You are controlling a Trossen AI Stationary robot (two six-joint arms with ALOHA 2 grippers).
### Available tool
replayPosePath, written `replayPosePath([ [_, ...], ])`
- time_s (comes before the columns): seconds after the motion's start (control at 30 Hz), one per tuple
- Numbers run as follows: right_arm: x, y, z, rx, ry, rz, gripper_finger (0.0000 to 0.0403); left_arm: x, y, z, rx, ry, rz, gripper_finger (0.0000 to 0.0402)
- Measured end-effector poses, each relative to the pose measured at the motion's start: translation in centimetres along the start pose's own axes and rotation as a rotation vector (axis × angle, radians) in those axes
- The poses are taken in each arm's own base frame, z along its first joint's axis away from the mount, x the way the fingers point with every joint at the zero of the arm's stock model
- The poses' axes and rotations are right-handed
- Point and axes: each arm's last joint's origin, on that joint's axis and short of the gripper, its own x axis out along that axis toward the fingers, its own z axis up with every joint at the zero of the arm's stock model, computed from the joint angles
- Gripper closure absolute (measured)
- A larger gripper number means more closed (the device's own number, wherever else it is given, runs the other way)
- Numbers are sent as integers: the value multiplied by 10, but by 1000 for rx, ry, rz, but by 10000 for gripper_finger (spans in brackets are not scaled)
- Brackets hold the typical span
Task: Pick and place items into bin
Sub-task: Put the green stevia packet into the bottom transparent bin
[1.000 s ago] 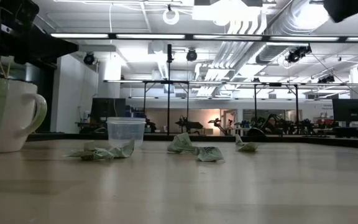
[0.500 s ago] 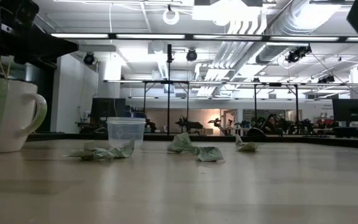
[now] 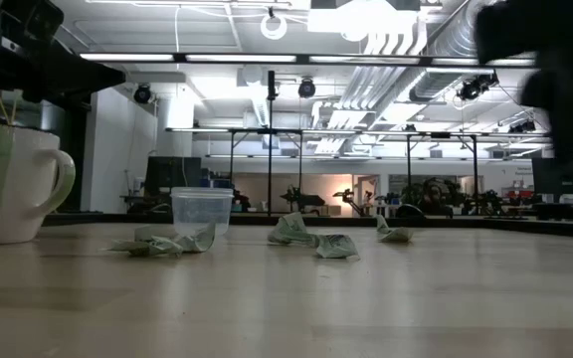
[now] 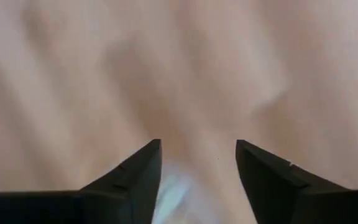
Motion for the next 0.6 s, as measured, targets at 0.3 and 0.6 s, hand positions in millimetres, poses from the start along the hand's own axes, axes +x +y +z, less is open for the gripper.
replayPosePath([
  [0.3,20,-47,68,15,-214,-210,153,0,0,0,5,-3,0,350],
  [0.6,45,-110,123,164,-298,-359,137,0,0,0,7,-4,0,350],
])
